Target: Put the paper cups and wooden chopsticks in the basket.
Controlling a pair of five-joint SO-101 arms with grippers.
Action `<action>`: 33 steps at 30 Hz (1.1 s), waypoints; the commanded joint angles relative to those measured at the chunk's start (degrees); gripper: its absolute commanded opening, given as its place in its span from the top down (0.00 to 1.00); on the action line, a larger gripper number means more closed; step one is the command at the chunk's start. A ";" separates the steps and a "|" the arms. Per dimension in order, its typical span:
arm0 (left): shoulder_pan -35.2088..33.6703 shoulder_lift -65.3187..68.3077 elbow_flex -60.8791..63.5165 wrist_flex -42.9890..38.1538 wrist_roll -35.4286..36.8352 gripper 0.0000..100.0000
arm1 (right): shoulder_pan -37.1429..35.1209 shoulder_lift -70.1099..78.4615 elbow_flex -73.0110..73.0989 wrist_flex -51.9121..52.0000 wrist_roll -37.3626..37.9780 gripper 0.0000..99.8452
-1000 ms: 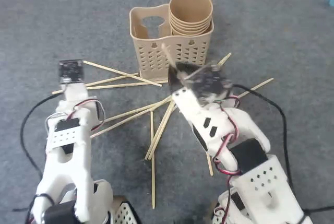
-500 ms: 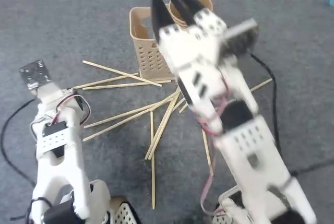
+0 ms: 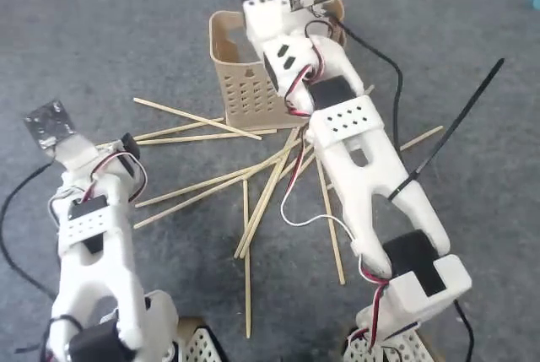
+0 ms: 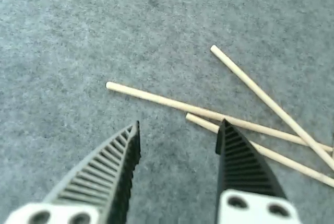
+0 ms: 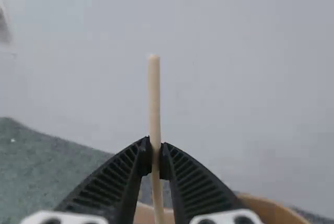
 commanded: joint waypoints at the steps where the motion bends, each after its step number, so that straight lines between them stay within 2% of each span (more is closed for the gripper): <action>1: 0.00 6.95 -7.78 -0.79 0.62 0.77 | 0.40 -1.10 -4.04 5.76 -0.26 0.99; 9: -2.20 27.87 -29.49 13.10 1.23 0.77 | -1.19 -1.19 -4.13 16.40 -0.18 0.99; 15: -2.29 34.37 -37.58 19.25 3.08 0.77 | -1.19 -1.63 -4.48 24.48 -0.18 0.82; 17: -2.29 36.13 -39.96 21.27 3.16 0.77 | -1.19 -3.65 -4.31 27.03 -0.18 0.79; 26: -2.29 46.15 -53.41 32.97 3.16 0.77 | -0.84 -20.97 -4.13 42.95 -0.26 0.92; 33: -2.99 47.12 -54.73 33.93 5.54 0.77 | -1.01 -33.54 -4.13 53.32 -0.26 0.97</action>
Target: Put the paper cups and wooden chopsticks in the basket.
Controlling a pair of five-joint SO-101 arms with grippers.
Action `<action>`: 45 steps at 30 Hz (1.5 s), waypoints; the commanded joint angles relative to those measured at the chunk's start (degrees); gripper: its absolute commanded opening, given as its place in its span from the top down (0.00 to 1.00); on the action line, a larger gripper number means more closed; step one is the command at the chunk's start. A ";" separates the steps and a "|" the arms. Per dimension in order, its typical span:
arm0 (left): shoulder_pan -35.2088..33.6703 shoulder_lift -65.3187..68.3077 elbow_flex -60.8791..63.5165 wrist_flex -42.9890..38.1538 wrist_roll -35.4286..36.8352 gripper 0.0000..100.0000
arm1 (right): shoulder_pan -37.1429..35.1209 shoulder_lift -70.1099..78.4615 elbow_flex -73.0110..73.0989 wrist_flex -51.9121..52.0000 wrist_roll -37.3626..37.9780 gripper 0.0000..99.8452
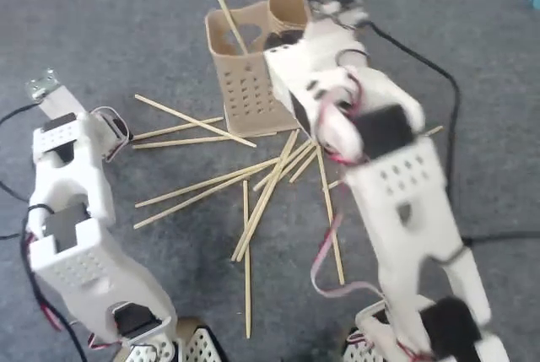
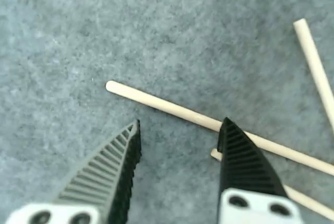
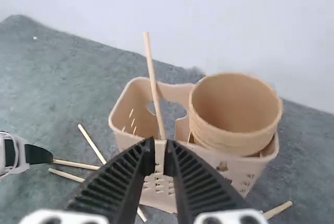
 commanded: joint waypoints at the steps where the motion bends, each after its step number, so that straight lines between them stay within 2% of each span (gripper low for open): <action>1: -1.14 -0.44 -2.15 0.62 1.49 0.77 | 0.22 -8.57 -1.05 4.44 -0.18 0.97; 4: -1.32 -0.44 -2.15 0.62 2.73 0.77 | 0.22 -12.62 -1.05 8.48 0.00 0.97; 11: -3.60 -0.44 -2.07 1.85 11.43 0.77 | 0.40 -18.24 -1.05 17.80 0.26 0.97; 21: -1.14 -5.80 -2.07 0.18 19.78 0.77 | 0.48 -18.77 -0.70 28.44 0.35 0.97; 24: 0.62 -5.89 -2.07 0.09 19.87 0.77 | 0.48 -19.47 2.64 28.18 0.79 0.97; 26: 0.79 -5.71 -2.07 -0.53 19.87 0.77 | 0.48 -19.47 5.01 28.44 4.22 0.97; 29: 0.79 -5.63 -0.13 -3.96 19.87 0.77 | 0.48 -19.47 8.44 28.26 9.14 0.97; 32: 1.05 -5.63 3.91 -8.70 19.87 0.77 | 0.48 -19.47 9.41 28.62 10.02 0.97; 34: 1.05 -5.71 4.62 -10.02 19.87 0.81 | 0.48 -19.65 9.41 28.62 10.02 0.97; 38: 1.14 -5.71 4.62 -10.11 18.64 1.00 | 0.13 -22.90 9.41 28.62 10.02 0.97; 41: 2.46 -5.71 4.70 -10.11 15.30 0.98 | 0.13 -26.86 9.49 28.62 10.11 0.97; 45: 2.55 -5.71 5.05 -9.85 14.77 0.99 | 0.13 -31.96 9.58 28.79 10.46 0.97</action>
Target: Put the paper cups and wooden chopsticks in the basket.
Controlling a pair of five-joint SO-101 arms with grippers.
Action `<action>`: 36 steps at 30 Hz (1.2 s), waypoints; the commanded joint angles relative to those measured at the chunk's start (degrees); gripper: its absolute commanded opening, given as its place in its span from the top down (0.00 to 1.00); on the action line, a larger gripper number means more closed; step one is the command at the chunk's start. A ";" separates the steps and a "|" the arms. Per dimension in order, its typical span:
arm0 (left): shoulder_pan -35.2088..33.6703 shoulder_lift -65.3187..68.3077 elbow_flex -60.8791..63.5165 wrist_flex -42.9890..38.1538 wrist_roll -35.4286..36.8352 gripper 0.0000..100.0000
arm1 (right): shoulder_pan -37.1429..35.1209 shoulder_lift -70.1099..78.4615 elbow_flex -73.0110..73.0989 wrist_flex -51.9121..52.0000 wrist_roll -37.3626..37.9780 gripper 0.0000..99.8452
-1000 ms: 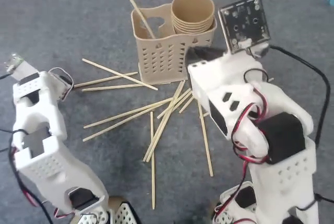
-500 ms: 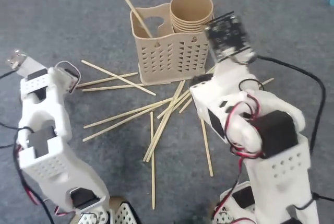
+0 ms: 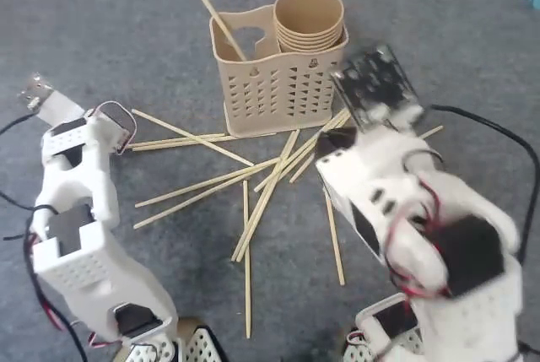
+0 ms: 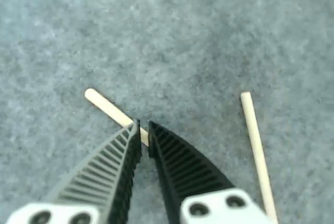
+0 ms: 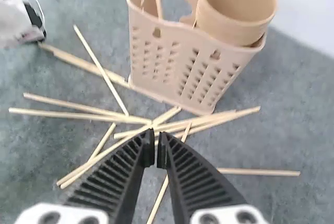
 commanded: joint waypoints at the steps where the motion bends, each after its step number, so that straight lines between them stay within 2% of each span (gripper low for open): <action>1: 0.79 -4.13 0.22 -0.35 -0.97 0.99 | 0.04 -5.49 0.26 1.10 1.14 0.97; 8: 0.44 -4.75 -1.36 7.74 -1.05 0.99 | 0.04 -12.70 8.18 1.10 1.23 0.97; 16: 0.44 -4.04 -0.75 4.04 -0.79 0.97 | 0.04 -17.19 11.43 1.19 1.23 0.97; 20: 0.44 -5.71 -1.63 6.95 -0.53 0.91 | 0.04 -17.27 11.60 1.80 3.34 0.97; 25: 0.44 -10.46 -1.89 11.16 5.63 0.76 | 0.04 -17.19 11.60 1.80 5.36 0.97; 30: -0.09 -11.08 -1.98 9.85 7.65 0.73 | 0.04 -17.36 14.24 1.36 5.63 0.97; 36: 0.53 -4.57 1.01 -0.97 7.91 0.73 | 0.04 -17.36 18.99 1.27 5.63 0.97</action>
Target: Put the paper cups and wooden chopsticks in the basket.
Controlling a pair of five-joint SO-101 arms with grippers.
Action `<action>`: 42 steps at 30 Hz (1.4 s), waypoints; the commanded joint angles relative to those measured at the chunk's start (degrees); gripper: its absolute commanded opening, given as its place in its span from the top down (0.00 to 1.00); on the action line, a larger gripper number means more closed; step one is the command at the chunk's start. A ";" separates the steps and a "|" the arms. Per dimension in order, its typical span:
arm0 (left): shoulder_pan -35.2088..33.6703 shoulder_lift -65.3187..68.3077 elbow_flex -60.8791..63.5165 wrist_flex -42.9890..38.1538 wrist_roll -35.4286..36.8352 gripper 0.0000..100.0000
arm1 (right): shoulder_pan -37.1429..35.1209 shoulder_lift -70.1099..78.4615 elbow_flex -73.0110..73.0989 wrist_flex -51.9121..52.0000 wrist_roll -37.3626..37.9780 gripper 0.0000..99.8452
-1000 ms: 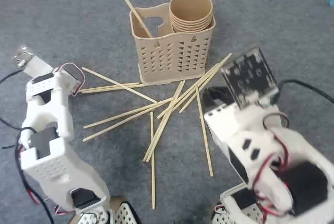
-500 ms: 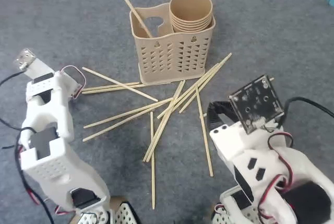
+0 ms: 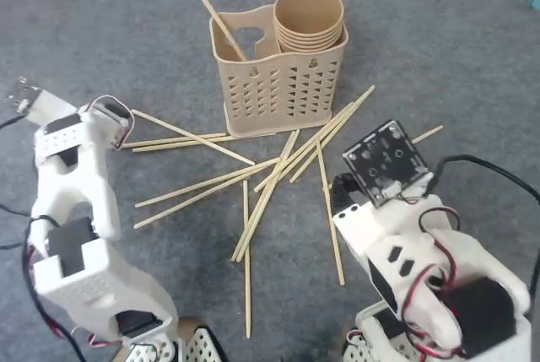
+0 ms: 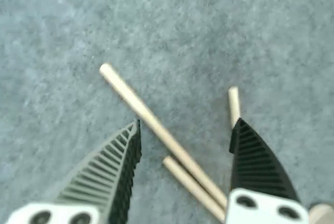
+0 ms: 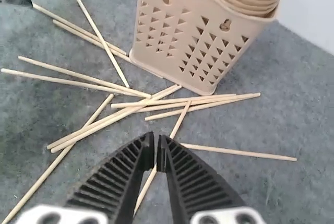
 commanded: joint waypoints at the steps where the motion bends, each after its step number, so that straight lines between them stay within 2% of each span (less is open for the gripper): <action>1: 0.88 4.57 -1.19 -6.95 0.53 0.73 | -0.13 -0.31 0.09 -0.31 0.70 0.97; 3: 1.23 7.21 -3.74 -5.54 0.35 0.73 | -0.13 -0.31 0.09 -0.57 0.70 0.97; 9: 1.49 8.53 -6.99 6.51 0.18 0.73 | -0.13 -0.31 0.09 -0.66 0.70 0.97; 15: 1.49 8.97 -6.90 5.71 0.18 0.76 | -0.13 -0.31 0.18 -0.40 0.70 0.97; 17: 1.49 8.97 -6.90 5.54 -0.18 0.83 | -0.13 -0.31 0.18 -0.04 0.70 0.97; 19: 1.67 8.97 -7.25 5.27 -4.31 0.97 | -0.13 -0.40 0.09 0.04 0.70 0.97; 20: 2.02 8.97 -7.25 5.27 -6.77 1.00 | -0.04 -0.40 0.09 0.04 0.70 0.97; 22: 2.73 8.88 -6.90 5.36 -8.00 0.97 | 0.04 -0.40 0.09 0.13 0.70 0.97; 29: 2.11 8.00 -7.34 6.68 -8.09 0.99 | 0.04 -0.40 0.09 0.48 0.70 0.97; 33: 1.76 1.93 -7.16 8.26 -8.44 0.99 | -0.04 -0.40 0.09 2.24 0.70 0.97; 38: 1.76 -13.71 -7.16 10.90 -8.70 0.99 | 0.13 -0.40 0.35 2.68 0.44 0.97; 42: 1.76 -27.34 -6.99 10.73 -14.59 0.99 | -0.13 -0.40 0.35 6.46 0.26 0.97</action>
